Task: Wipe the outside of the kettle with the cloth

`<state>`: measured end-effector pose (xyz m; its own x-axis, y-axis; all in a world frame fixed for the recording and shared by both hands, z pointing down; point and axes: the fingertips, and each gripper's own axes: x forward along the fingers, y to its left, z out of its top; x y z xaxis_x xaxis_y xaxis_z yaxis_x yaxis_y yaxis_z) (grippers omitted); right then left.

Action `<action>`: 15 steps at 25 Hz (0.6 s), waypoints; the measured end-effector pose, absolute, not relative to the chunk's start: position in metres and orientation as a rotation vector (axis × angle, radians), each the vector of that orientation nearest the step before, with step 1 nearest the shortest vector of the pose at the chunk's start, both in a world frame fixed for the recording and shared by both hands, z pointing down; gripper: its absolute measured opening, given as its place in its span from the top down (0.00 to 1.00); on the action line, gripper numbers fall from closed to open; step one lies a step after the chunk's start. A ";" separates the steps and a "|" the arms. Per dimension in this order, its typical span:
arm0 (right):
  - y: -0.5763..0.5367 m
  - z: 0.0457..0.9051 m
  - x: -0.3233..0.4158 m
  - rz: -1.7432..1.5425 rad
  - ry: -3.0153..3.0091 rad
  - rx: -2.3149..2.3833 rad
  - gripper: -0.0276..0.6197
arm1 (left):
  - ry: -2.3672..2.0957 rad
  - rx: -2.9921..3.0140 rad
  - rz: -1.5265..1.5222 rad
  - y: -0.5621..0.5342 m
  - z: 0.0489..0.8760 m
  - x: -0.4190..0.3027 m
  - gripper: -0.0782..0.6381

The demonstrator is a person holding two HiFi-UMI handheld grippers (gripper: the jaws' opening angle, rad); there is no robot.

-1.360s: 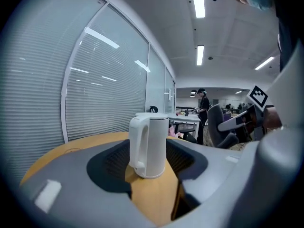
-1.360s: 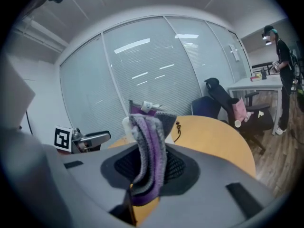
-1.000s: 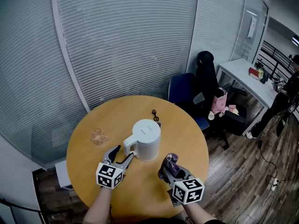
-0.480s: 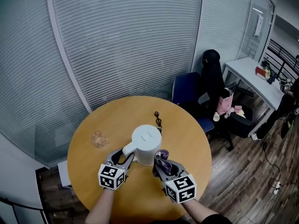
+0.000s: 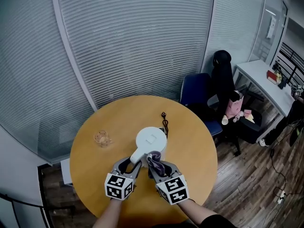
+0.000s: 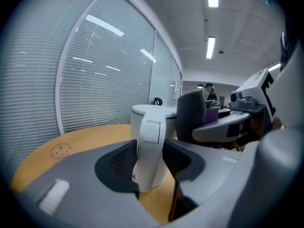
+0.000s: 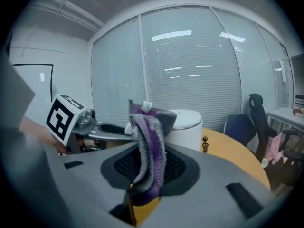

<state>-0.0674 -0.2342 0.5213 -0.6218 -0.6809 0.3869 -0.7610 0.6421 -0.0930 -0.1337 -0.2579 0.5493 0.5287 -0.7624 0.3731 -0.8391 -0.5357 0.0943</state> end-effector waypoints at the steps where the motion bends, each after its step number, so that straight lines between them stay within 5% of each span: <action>1: -0.235 0.528 -0.068 0.362 -2.537 1.148 0.81 | -1.346 2.510 0.421 -0.257 0.550 -0.133 0.65; 15: -0.237 0.674 -0.070 0.647 -2.288 1.046 0.81 | -1.349 2.542 0.364 -0.252 0.549 -0.130 0.65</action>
